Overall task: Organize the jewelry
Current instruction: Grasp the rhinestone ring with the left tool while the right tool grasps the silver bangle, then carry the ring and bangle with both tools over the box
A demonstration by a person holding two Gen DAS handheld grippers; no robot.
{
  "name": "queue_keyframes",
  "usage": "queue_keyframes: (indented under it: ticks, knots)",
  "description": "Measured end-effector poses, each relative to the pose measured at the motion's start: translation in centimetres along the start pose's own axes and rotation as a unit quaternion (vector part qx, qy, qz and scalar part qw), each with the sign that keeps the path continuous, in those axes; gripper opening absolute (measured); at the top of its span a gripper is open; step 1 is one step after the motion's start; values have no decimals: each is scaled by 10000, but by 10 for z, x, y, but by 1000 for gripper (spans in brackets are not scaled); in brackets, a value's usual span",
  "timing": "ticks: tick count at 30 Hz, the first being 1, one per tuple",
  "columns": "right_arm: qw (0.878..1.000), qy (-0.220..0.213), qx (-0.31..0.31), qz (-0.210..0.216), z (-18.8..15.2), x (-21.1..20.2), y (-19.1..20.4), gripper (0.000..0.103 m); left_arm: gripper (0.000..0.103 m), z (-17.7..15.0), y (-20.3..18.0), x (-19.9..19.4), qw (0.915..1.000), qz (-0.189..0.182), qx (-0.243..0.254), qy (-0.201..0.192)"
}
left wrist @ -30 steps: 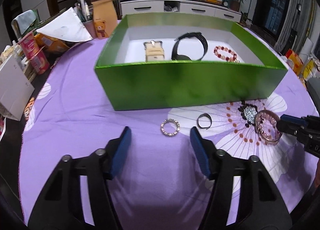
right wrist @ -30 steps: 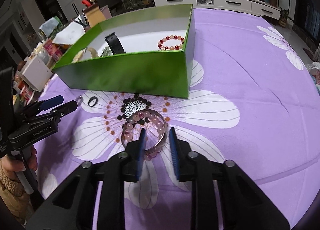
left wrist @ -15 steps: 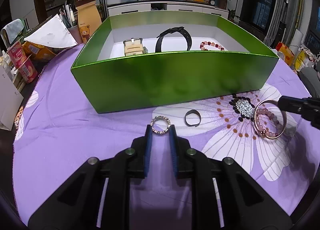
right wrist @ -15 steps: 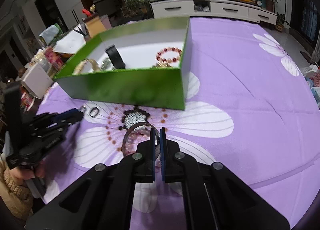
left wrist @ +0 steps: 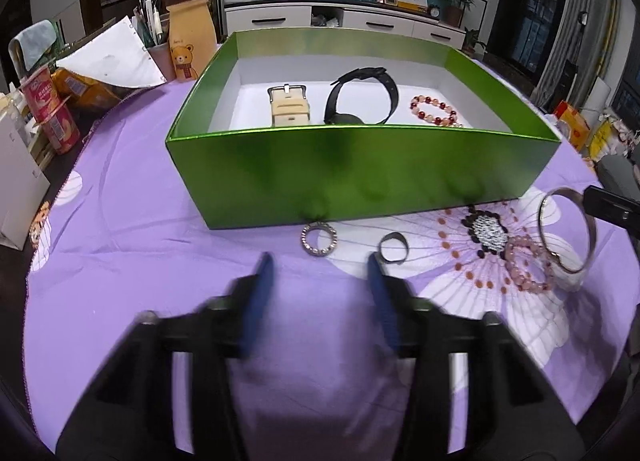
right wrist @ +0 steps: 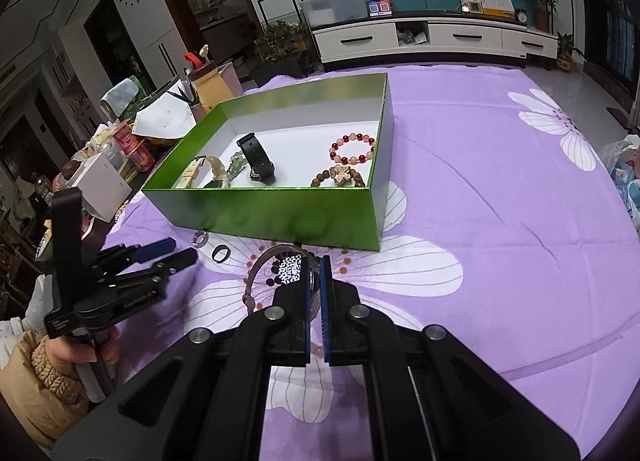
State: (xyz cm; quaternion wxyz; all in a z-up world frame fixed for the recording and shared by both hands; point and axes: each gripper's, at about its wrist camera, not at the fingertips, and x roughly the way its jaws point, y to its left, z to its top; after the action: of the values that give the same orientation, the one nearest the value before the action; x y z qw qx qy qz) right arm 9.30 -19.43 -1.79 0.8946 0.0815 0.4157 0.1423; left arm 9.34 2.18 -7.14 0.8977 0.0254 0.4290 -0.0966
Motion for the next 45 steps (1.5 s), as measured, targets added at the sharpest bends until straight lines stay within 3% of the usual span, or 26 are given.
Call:
queue_keyframes:
  ticks: [3,5,10,12,19,26,33,45]
  knots:
    - [10000,24,36,45,-1,1,-1,4,46,4,-4,11,9998,124,116,67]
    - [10000,20,54,69,0,2,-1,4,36,8,-3,16,9997,176,145,23]
    - [9999,29,57,78,1,2,-2,4,28,14,-2,22,9998,121,180,-12]
    - [9999,26,78,88,1,2,-3,4,20,15,-5,22,9996,65,273,-12]
    - [9999,-94,24,84,8,-5,2,4,20,17,-13,10,9995,99,277,74]
    - [9993,-365,-96,62,24,-19,6,4,20,40,-20,-34,9993,-49,237,-267]
    - [9976,-676,-176,32,47,-33,8,4,20,72,-26,-68,9973,89,354,-635]
    - [9937,-1054,-372,-32,88,-36,15,4,20,117,-29,-85,9942,219,405,-977]
